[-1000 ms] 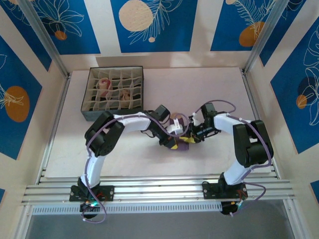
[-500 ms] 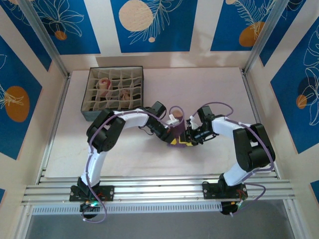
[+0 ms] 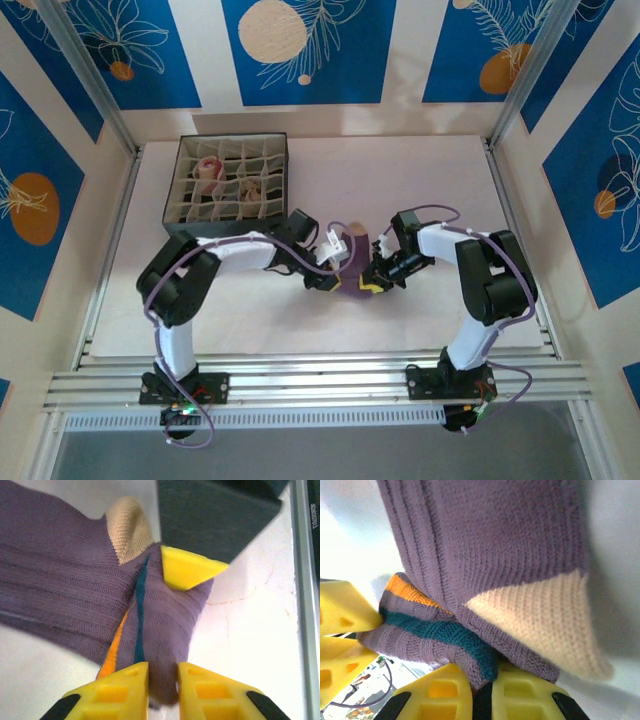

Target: Roll the socks

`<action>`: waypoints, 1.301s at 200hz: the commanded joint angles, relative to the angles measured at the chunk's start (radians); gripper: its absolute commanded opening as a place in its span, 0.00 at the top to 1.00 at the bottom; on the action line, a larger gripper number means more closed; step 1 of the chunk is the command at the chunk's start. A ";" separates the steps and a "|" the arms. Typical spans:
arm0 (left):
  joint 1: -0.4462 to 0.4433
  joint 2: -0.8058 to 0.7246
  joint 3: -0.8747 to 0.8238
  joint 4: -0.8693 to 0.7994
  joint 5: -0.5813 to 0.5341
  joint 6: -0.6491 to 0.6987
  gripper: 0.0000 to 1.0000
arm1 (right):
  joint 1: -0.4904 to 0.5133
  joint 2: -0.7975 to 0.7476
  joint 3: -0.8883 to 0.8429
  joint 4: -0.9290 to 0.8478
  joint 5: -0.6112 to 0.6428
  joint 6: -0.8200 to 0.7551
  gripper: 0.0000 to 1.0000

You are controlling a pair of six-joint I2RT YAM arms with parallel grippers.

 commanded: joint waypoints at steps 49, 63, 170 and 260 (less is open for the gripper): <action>-0.161 -0.216 -0.289 0.414 -0.331 0.401 0.73 | -0.014 0.098 0.039 -0.116 0.010 -0.036 0.97; -0.202 -0.224 -0.314 0.462 -0.404 0.473 0.70 | -0.014 0.111 0.053 -0.133 0.008 -0.043 0.97; -0.283 -0.058 -0.232 0.471 -0.575 0.709 0.59 | -0.007 0.170 0.108 -0.222 -0.018 -0.092 0.96; -0.283 0.012 -0.162 0.319 -0.593 0.694 0.86 | -0.001 0.150 0.122 -0.256 -0.034 -0.137 0.72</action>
